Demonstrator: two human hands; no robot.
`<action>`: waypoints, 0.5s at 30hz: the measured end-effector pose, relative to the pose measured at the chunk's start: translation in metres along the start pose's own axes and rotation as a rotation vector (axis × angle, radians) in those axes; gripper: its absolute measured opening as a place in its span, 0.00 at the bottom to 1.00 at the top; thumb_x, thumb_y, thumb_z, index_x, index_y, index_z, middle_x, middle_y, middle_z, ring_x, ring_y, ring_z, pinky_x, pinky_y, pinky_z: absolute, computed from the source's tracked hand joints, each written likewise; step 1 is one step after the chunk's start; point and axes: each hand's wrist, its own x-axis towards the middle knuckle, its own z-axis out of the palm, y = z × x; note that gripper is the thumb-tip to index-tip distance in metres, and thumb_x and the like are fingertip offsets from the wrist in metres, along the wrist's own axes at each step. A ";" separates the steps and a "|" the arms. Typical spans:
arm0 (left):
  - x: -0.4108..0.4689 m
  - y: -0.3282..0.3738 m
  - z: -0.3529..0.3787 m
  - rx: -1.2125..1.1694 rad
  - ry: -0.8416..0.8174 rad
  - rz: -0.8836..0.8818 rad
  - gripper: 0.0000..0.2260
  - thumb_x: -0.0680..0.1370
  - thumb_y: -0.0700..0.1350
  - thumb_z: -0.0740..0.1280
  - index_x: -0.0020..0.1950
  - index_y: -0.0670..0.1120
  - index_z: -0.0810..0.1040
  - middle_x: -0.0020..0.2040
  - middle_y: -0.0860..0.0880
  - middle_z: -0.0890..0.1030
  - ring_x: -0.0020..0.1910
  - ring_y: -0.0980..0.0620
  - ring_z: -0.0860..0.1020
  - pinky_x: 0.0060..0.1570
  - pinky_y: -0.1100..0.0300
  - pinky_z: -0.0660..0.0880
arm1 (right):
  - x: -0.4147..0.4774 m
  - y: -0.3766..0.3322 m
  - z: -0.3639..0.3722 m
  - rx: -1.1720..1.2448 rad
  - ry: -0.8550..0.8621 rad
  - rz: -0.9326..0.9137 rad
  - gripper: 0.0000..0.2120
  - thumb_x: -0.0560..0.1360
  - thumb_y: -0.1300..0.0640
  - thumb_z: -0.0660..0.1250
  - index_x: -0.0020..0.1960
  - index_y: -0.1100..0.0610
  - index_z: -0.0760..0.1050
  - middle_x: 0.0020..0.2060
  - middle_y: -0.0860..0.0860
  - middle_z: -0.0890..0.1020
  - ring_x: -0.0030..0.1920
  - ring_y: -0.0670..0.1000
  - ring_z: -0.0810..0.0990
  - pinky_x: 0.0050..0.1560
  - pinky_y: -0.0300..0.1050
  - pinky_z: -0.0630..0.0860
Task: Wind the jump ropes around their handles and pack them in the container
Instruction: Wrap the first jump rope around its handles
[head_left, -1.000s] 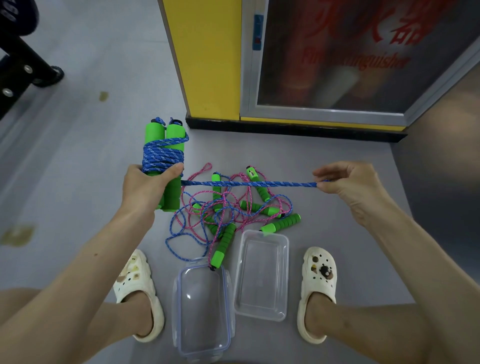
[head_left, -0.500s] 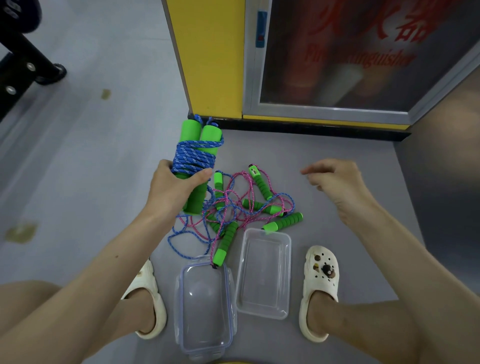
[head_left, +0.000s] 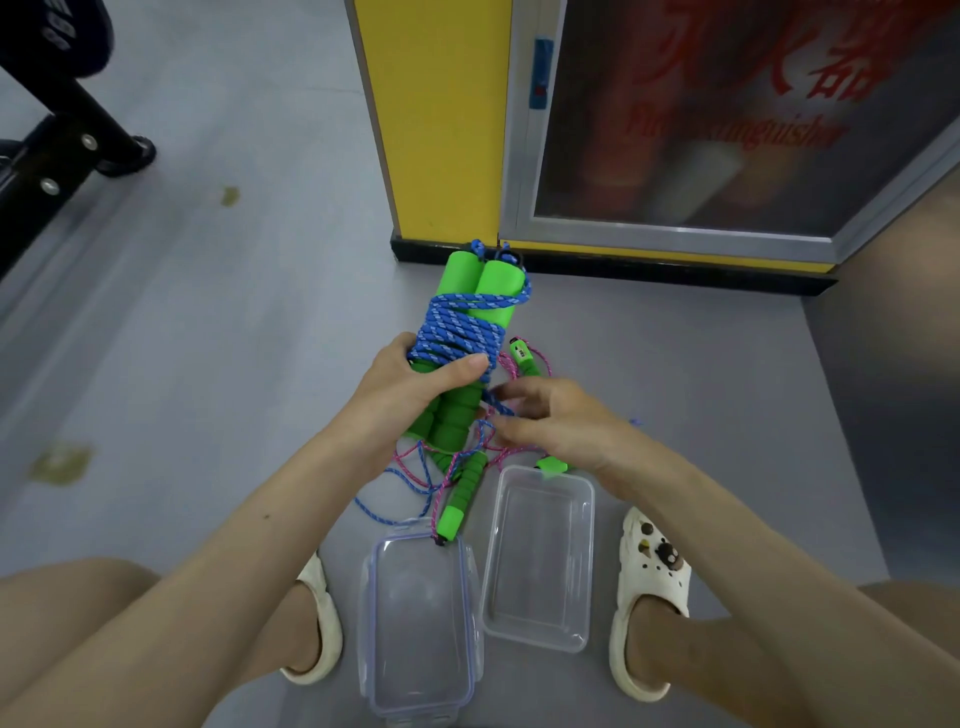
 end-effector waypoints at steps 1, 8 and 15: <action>0.000 0.000 -0.001 0.016 -0.002 0.009 0.30 0.58 0.56 0.76 0.57 0.47 0.75 0.50 0.48 0.84 0.49 0.49 0.83 0.53 0.50 0.79 | 0.000 0.000 0.001 0.011 0.023 -0.001 0.12 0.77 0.57 0.66 0.60 0.57 0.75 0.36 0.48 0.80 0.35 0.42 0.77 0.40 0.34 0.73; 0.001 -0.003 0.001 0.363 0.028 0.174 0.26 0.65 0.54 0.78 0.55 0.48 0.70 0.45 0.57 0.78 0.42 0.61 0.78 0.39 0.67 0.74 | -0.002 -0.008 -0.014 -0.042 0.129 0.029 0.14 0.78 0.52 0.64 0.42 0.60 0.81 0.21 0.48 0.71 0.19 0.40 0.65 0.22 0.30 0.62; 0.000 -0.014 0.007 0.911 0.204 0.370 0.28 0.68 0.60 0.74 0.56 0.48 0.63 0.44 0.53 0.74 0.43 0.47 0.76 0.38 0.56 0.68 | -0.001 -0.003 -0.014 0.053 0.100 0.135 0.13 0.77 0.53 0.66 0.39 0.58 0.82 0.22 0.48 0.72 0.19 0.41 0.64 0.23 0.34 0.58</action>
